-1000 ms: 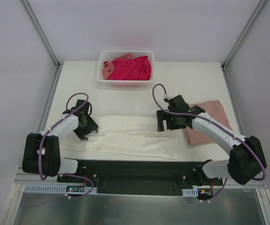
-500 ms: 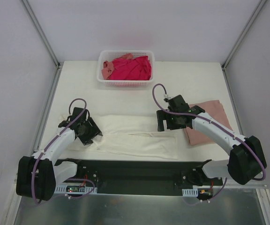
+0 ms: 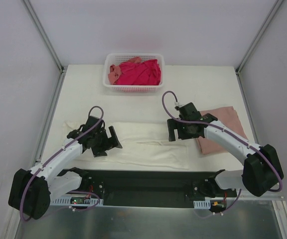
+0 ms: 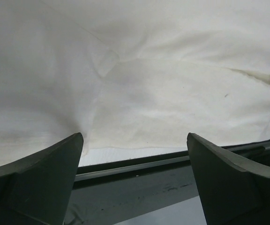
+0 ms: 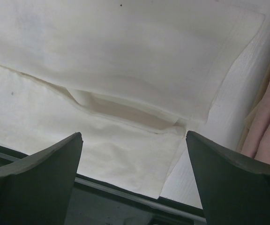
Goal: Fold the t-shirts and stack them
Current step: Fold the tshirt
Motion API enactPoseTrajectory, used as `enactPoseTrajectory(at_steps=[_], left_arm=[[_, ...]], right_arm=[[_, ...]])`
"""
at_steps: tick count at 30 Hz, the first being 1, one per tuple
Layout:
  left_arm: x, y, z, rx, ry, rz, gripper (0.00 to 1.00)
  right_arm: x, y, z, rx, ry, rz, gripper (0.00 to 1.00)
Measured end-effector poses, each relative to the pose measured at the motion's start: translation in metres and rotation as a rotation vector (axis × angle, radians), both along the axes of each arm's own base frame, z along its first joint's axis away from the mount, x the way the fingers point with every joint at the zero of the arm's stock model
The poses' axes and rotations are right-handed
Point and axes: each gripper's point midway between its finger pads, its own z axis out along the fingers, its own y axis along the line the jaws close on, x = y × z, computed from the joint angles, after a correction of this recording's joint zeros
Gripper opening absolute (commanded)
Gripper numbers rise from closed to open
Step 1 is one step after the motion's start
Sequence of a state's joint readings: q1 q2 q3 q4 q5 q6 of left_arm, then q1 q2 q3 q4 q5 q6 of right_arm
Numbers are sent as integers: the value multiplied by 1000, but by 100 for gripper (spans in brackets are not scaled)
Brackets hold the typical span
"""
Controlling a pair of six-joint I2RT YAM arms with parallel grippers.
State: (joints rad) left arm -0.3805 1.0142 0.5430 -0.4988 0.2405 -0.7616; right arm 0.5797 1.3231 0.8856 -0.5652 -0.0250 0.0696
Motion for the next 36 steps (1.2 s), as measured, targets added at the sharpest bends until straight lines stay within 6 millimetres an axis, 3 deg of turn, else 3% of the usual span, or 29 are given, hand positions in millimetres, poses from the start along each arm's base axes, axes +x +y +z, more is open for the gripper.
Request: enactPoseTrajectory(at_steps=[5,10,15,17,21,24,26,28,29,31,33,36], left_arm=[[15,17,12,99,-37,84,99],[42,52,22,178,-64,277,99],[53,95,4,260,20,446,99],[54,99,-6,281,65,456,100],[72,105,-26,345,158,458,99],[104,107,-37,377,215,453,99],[133,110,-37,392,227,446,83],[171,110,-37,392,206,441,89],[192,111,-36,388,189,434,99],[226,111,-34,378,158,423,96],[264,111,-30,358,104,424,99],[303,113,-25,334,39,423,99]], right_arm=[[2,1,-1,0,-2,-1,97],[17,11,-15,-21,36,-12,97],[30,22,-44,-56,98,-21,97],[29,25,-56,-74,127,-13,97],[28,33,-57,-77,115,13,97],[23,36,-58,-79,104,29,97],[16,39,-57,-77,100,52,97],[2,48,-57,-75,103,98,97],[-7,56,-57,-70,107,132,97],[-28,75,-56,-57,116,215,97],[-56,99,-54,-26,142,313,97],[-91,130,-50,16,188,436,97]])
